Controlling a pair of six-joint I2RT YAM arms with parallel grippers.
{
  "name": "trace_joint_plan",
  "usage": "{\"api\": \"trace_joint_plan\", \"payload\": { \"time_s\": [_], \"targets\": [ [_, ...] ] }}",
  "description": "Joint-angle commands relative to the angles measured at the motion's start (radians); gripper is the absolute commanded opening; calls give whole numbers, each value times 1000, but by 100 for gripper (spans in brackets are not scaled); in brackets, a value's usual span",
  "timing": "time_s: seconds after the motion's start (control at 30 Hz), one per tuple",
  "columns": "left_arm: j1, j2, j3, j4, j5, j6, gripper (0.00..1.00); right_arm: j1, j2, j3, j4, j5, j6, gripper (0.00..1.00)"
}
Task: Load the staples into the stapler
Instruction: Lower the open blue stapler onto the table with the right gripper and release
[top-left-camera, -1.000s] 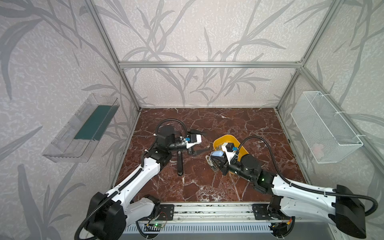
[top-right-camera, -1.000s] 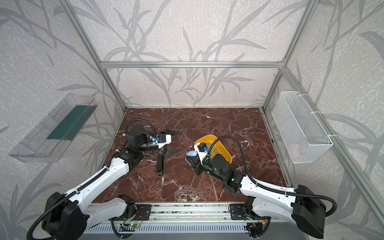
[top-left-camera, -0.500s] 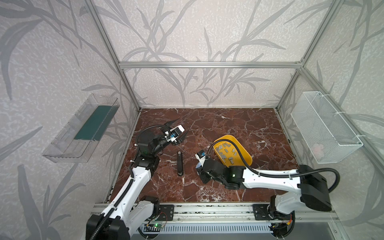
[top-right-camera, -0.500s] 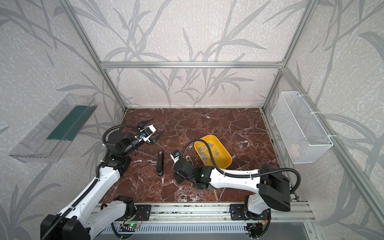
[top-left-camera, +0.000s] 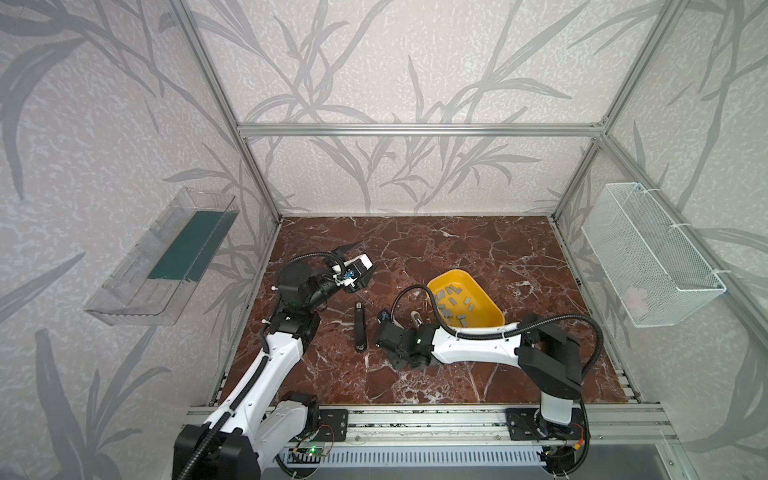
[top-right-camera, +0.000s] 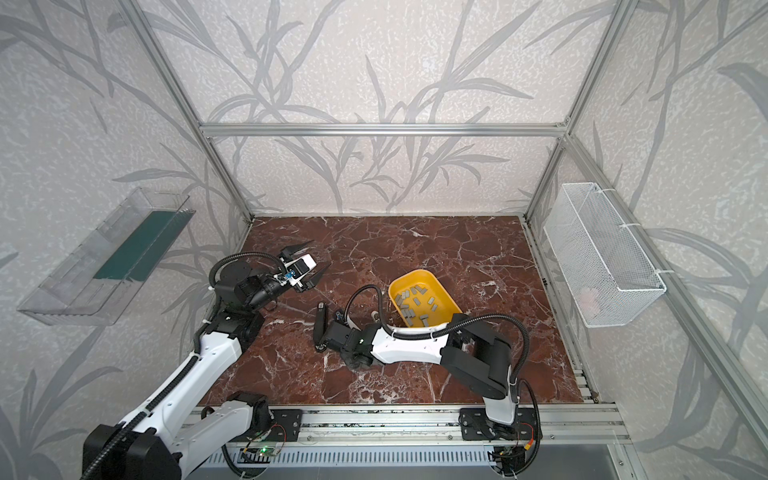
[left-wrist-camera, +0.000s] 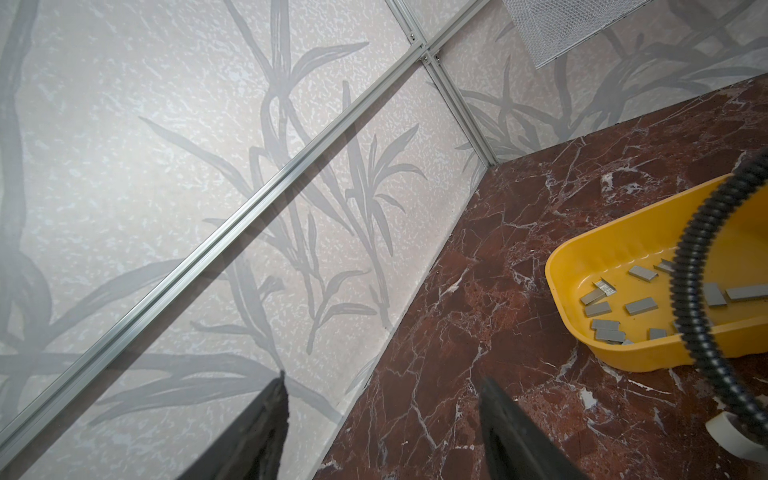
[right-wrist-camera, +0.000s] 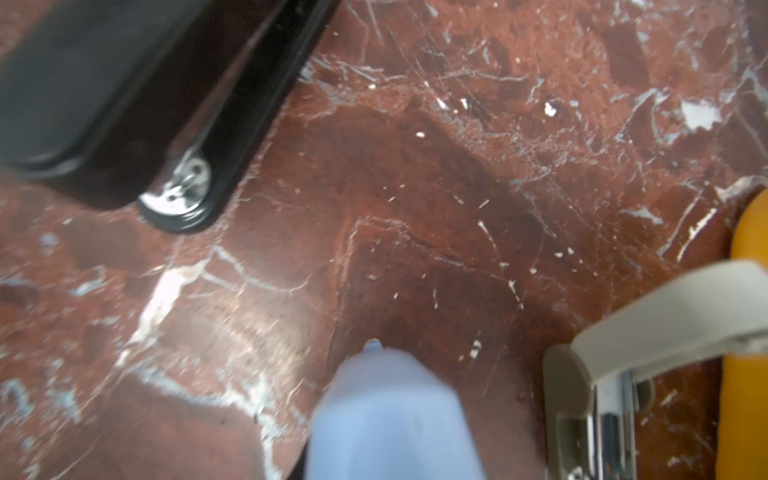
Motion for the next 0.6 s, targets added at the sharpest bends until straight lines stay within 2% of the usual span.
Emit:
{"api": "trace_joint_plan", "payload": {
  "time_s": [0.0, 0.1, 0.3, 0.5, 0.57],
  "targets": [
    [5, -14, -10, 20, 26, 21, 73, -58, 40, 36, -102, -43, -3, 0],
    [5, -13, -9, 21, 25, 19, 73, -75, 57, 44, -112, -40, -14, 0],
    [5, -5, -7, 14, 25, 33, 73, -78, 49, 28, -101, -34, -10, 14],
    [5, -2, -6, 14, 31, 35, 73, -84, 24, 4, -85, -34, -1, 20],
    [5, 0, -6, 10, 30, 38, 73, -86, 11, -2, -79, -34, -4, 25]
  ]
}}
